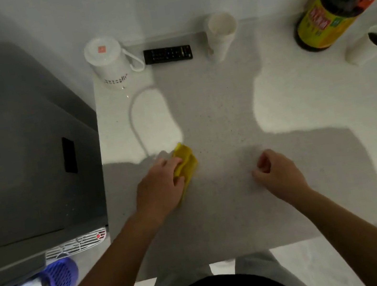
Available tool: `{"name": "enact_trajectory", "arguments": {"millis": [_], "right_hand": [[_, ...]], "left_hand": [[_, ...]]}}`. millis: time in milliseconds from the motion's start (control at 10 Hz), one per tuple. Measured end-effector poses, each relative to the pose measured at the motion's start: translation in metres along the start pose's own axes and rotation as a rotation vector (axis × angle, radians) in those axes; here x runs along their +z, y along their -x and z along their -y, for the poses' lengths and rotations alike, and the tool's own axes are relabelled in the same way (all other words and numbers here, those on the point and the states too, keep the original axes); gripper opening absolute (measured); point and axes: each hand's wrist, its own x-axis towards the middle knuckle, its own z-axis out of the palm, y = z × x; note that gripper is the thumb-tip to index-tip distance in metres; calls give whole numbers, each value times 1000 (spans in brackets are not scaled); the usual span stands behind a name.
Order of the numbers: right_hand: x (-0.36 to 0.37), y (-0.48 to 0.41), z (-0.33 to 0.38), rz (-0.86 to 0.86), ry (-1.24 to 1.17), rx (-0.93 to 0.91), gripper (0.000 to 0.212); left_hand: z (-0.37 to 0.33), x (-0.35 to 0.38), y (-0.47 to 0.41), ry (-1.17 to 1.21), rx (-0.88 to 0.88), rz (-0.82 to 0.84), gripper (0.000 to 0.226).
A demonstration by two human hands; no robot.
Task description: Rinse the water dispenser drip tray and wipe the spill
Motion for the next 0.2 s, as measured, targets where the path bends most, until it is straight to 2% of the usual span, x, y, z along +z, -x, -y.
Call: {"name": "enact_trajectory", "arguments": {"millis": [100, 200], "right_hand": [[-2, -6, 1, 63, 25, -40, 16], [-25, -11, -3, 260, -80, -81, 13]], "left_hand": [[-11, -11, -1, -13, -43, -17, 50], [-18, -17, 29, 72, -8, -184, 51]]}}
